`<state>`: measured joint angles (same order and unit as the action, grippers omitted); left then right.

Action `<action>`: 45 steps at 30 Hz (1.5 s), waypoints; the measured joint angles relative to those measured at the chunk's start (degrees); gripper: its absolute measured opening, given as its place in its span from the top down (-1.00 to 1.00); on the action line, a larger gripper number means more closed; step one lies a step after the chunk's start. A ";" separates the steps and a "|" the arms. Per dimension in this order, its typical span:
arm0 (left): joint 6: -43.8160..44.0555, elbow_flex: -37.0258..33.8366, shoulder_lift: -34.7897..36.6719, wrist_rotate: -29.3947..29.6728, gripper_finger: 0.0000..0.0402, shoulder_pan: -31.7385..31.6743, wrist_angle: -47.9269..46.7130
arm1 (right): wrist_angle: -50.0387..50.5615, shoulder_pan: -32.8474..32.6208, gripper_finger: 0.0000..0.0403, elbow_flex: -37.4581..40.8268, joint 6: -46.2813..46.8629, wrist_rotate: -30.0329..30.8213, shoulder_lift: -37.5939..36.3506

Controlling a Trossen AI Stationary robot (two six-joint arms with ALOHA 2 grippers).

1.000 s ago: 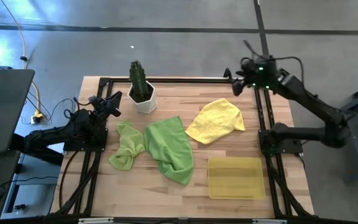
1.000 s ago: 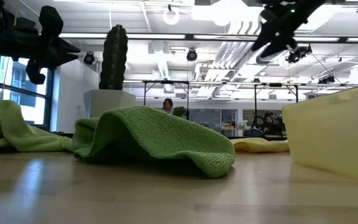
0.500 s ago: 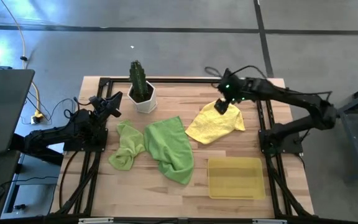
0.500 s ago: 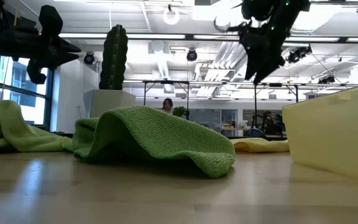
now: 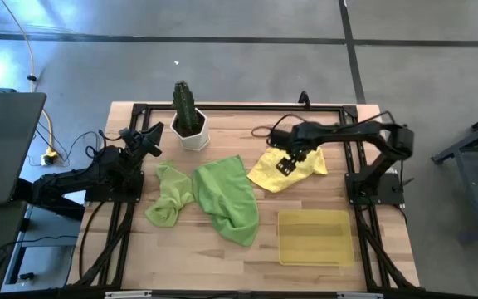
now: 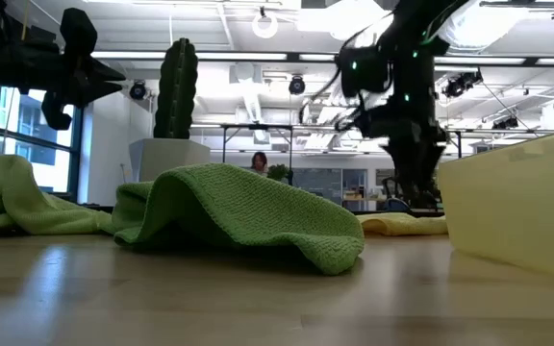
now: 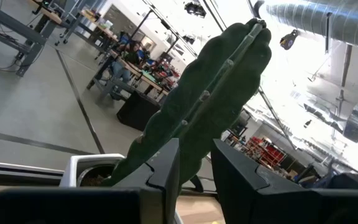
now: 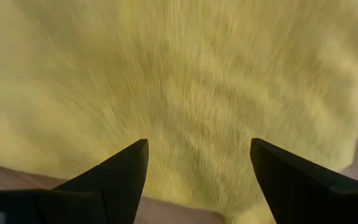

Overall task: Roll microfiber towels into tight, uniform cylinder then place into a basket
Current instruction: Fold the yellow towel

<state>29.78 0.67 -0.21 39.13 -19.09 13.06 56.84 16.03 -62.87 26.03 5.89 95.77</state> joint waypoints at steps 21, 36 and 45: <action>0.00 0.00 0.00 -1.64 0.59 -0.02 -0.02 | -14.19 -2.28 -0.37 -0.17 -4.37 -0.83 10.12; 0.04 -0.01 -0.02 -3.53 0.59 -0.02 0.00 | -26.06 -2.32 -0.37 -4.06 -11.73 -7.35 8.49; 0.22 0.00 -1.97 -27.94 0.59 0.00 0.07 | -15.17 -2.38 -0.37 -5.90 -17.32 3.67 7.14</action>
<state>30.00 0.67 -2.18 11.20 -19.09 13.13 41.67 13.65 -68.77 8.71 9.56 102.91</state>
